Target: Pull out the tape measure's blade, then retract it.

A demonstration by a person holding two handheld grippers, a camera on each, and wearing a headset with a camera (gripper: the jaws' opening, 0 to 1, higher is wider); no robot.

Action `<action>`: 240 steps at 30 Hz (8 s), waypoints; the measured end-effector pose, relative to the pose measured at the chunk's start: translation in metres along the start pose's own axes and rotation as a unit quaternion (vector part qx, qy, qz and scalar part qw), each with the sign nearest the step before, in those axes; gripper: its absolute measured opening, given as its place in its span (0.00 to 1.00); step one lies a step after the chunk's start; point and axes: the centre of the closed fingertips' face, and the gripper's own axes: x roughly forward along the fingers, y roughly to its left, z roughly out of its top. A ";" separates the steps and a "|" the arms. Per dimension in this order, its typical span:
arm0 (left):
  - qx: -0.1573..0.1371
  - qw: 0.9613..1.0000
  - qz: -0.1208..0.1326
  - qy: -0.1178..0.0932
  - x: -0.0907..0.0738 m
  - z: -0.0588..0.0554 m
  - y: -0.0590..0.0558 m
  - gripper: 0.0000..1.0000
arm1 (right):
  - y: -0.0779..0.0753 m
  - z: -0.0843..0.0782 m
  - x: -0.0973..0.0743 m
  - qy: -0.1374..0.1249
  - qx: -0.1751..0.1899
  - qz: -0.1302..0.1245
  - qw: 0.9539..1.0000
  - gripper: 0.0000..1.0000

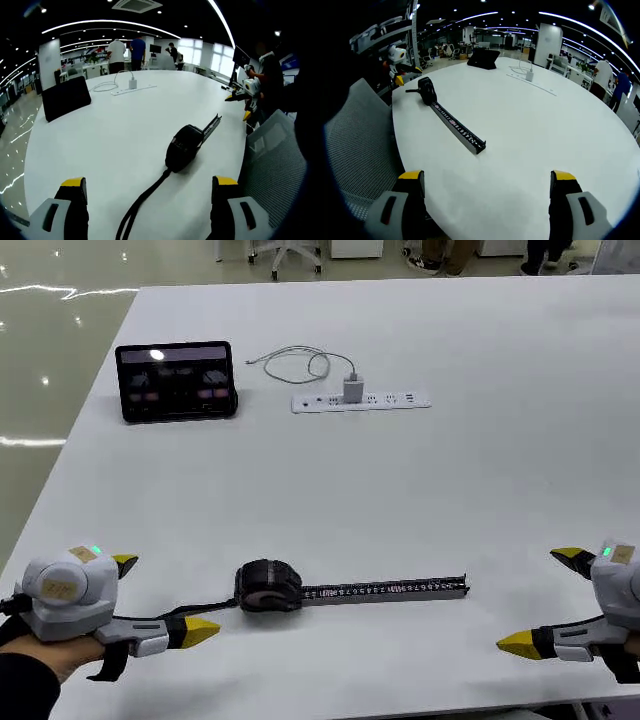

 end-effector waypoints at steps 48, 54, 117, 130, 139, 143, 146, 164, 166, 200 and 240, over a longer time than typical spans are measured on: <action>-0.015 1.000 0.021 0.009 -0.018 -0.023 -0.010 1.00 | 0.005 -0.029 -0.045 -0.032 0.045 -0.035 0.998 1.00; -0.020 1.000 0.023 0.008 -0.013 -0.010 -0.012 1.00 | 0.000 -0.023 -0.049 -0.028 0.031 -0.037 0.998 1.00; -0.146 0.978 0.139 -0.049 0.106 0.034 -0.070 1.00 | 0.009 0.056 0.059 0.107 -0.232 0.144 0.956 0.98; -0.155 0.976 0.140 -0.058 0.106 0.035 -0.067 1.00 | 0.024 0.034 0.071 0.133 -0.250 0.206 0.937 0.79; -0.153 0.976 0.145 -0.059 0.106 0.033 -0.062 1.00 | 0.028 0.015 0.081 0.163 -0.276 0.222 0.921 0.49; -0.167 0.977 0.121 -0.052 0.110 0.031 -0.072 1.00 | 0.030 0.016 0.082 0.161 -0.275 0.225 0.921 0.44; -0.152 0.980 0.120 -0.048 0.112 0.031 -0.074 1.00 | 0.029 0.015 0.083 0.163 -0.273 0.226 0.921 0.42; -0.159 0.979 0.117 -0.050 0.112 0.031 -0.074 1.00 | 0.021 0.008 0.088 0.177 -0.268 0.234 0.918 0.12; -0.161 0.978 0.119 -0.052 0.112 0.031 -0.073 1.00 | 0.021 0.008 0.088 0.178 -0.272 0.234 0.916 0.12; -0.177 0.970 0.166 -0.023 0.105 0.026 -0.057 0.63 | 0.018 0.009 0.095 0.251 -0.262 0.195 0.911 0.10; -0.162 0.973 0.164 -0.021 0.103 0.025 -0.057 0.62 | 0.023 0.012 0.097 0.230 -0.247 0.190 0.922 0.10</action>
